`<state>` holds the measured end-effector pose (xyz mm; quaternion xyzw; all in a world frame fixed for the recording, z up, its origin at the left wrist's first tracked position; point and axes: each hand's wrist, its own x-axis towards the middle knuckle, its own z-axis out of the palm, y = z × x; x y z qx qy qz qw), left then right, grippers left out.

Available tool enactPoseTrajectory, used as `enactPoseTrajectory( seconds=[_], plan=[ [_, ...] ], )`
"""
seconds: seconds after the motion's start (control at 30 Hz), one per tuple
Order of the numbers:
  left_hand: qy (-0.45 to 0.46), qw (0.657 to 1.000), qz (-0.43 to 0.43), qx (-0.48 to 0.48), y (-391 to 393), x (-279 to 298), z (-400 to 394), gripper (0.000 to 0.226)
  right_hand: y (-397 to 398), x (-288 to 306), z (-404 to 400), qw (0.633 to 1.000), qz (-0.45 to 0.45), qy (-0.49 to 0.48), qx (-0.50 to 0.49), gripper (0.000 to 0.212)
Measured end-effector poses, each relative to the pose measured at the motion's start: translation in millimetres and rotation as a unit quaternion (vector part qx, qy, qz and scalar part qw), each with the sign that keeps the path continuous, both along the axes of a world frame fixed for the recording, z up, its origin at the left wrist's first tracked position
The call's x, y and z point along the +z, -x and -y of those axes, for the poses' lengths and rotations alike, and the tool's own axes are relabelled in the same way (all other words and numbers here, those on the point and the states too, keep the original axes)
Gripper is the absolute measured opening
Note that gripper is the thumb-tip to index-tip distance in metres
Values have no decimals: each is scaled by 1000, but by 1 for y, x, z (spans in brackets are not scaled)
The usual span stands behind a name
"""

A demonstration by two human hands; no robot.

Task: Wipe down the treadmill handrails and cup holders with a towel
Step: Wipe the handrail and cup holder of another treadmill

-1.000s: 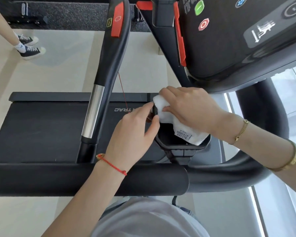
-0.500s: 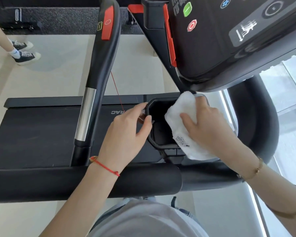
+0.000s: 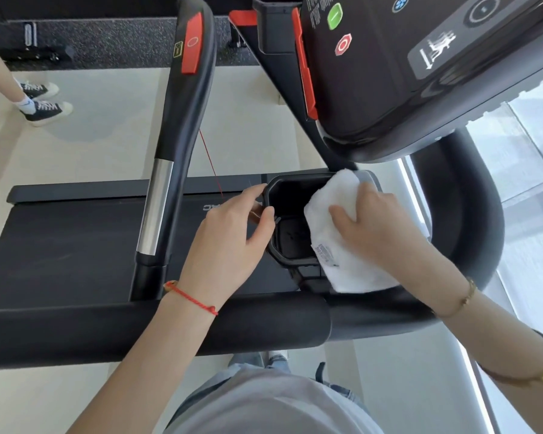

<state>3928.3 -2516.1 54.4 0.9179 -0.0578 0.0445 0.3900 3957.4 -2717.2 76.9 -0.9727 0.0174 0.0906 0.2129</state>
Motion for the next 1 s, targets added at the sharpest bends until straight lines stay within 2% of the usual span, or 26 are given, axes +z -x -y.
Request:
enactPoseTrajectory(
  seconds=[0.17, 0.33, 0.47, 0.63, 0.73, 0.9, 1.0],
  plan=[
    [-1, 1000, -3, 1, -1, -1, 0, 39, -21, 2, -3, 999, 22, 4, 37, 23],
    [-2, 1000, -3, -3, -1, -1, 0, 38, 13, -3, 4, 1000, -1, -3, -6, 32],
    [-2, 1000, -1, -4, -1, -1, 0, 38, 4, -2, 4, 1000, -10, 0, 1, 33],
    [-8, 1000, -4, -2, -1, -1, -1, 38, -19, -6, 2, 997, 53, 21, 46, 25],
    [-20, 1000, 0, -3, 1, -1, -2, 41, -18, -9, 5, 991, 95, 9, 93, 30],
    [-41, 999, 3, 10, 5, 0, -1, 43, -26, -9, 4, 966, 160, 88, 185, 37],
    [-33, 999, 4, 14, 7, 1, -2, 48, -41, -9, -3, 911, 230, 168, 298, 36]
  ],
)
